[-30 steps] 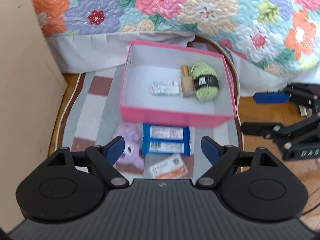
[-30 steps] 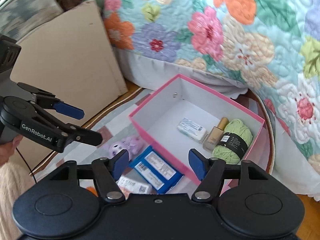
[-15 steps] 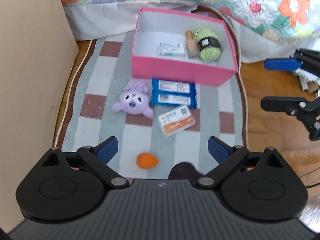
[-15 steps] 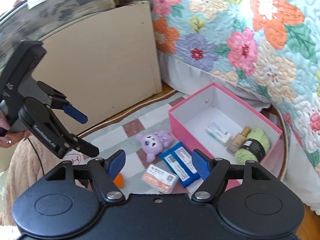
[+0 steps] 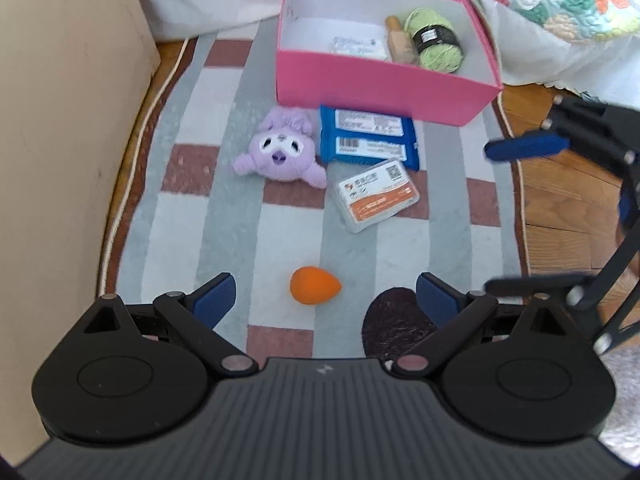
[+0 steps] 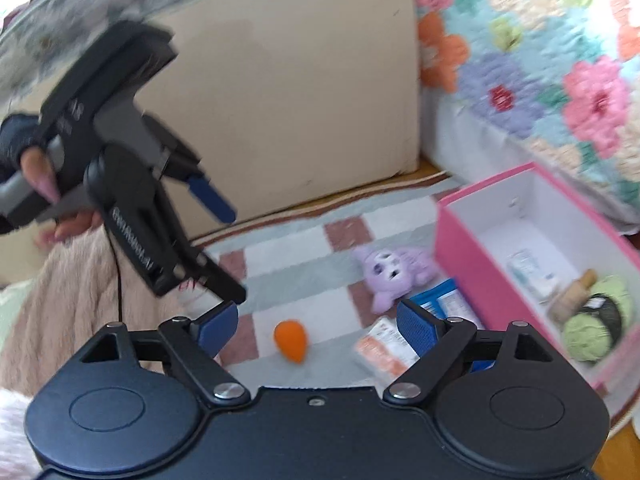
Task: Organize objects
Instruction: 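Move the left gripper back to the orange makeup sponge, then close the left gripper on the orange sponge and lift it, then carry the sponge into the pink box and open the left gripper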
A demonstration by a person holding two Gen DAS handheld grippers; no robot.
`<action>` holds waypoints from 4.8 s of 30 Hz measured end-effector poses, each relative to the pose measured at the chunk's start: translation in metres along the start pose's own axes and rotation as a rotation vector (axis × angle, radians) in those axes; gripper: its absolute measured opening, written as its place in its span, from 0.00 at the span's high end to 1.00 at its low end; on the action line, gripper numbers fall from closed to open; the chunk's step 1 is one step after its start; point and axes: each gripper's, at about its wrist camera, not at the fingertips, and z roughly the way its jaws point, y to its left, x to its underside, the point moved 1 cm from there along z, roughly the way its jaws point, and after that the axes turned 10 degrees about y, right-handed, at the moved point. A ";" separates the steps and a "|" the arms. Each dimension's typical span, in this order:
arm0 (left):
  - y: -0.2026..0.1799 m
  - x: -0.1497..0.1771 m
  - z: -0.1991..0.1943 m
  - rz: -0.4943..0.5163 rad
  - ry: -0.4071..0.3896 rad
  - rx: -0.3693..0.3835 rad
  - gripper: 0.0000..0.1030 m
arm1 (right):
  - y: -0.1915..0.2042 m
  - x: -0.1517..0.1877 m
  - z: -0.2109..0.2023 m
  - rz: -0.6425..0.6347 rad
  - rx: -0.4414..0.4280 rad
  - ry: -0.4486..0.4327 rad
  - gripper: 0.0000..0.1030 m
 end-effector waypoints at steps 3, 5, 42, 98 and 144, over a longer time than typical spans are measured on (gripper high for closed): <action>0.005 0.001 0.019 -0.019 0.022 0.023 0.05 | 0.000 0.004 0.025 0.003 -0.036 0.025 0.13; 0.007 0.001 0.032 -0.025 0.032 0.026 0.05 | 0.001 0.005 0.043 0.012 -0.058 0.052 0.13; 0.042 0.009 0.147 -0.320 -0.001 0.208 0.65 | 0.011 0.042 0.162 0.125 -0.102 0.159 0.62; -0.064 -0.037 -0.055 -0.135 -0.241 0.315 0.65 | -0.001 -0.014 -0.039 -0.010 0.012 0.021 0.62; -0.021 -0.325 0.121 -0.153 -0.161 0.363 0.64 | -0.258 -0.076 0.083 0.568 0.203 0.013 0.62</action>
